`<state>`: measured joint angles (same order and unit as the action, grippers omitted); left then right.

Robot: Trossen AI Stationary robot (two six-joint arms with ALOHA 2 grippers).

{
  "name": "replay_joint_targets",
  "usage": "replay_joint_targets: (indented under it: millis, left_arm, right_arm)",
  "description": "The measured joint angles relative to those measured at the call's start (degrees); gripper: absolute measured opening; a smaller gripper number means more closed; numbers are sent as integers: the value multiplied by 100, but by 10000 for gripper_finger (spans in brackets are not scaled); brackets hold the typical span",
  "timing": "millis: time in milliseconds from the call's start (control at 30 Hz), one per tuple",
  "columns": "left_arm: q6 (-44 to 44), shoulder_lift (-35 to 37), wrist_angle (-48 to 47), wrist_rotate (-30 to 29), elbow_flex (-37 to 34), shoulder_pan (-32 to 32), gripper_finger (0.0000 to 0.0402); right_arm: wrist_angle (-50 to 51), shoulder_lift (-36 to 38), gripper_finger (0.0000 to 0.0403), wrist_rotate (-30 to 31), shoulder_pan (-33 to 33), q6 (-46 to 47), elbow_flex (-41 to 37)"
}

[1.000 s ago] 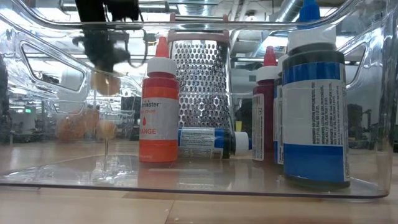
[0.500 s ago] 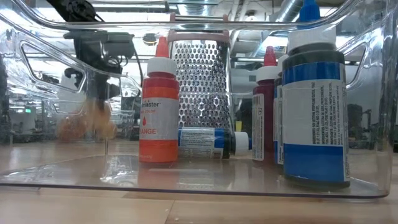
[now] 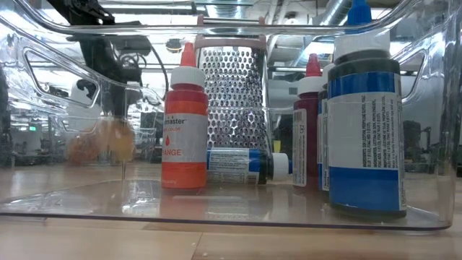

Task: Pick & Place Food Item
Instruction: Put the orange donut into the top transparent bin, then return to Home Position

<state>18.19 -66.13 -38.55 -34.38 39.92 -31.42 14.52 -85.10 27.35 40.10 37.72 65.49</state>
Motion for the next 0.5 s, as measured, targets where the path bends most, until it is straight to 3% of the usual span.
replay_joint_targets:
  millis: [300,367,500]
  left_arm:
    - [19,813,8,320,0,0,251]
    - [65,992,53,700,0,5,256]
    - [109,1427,395,2010,0,161,256]
  right_arm:
    - [0,0,235,9,0,-1,0]
    - [0,0,235,20,0,-1,0]
    - [4,0,235,20,0,-5,-1]
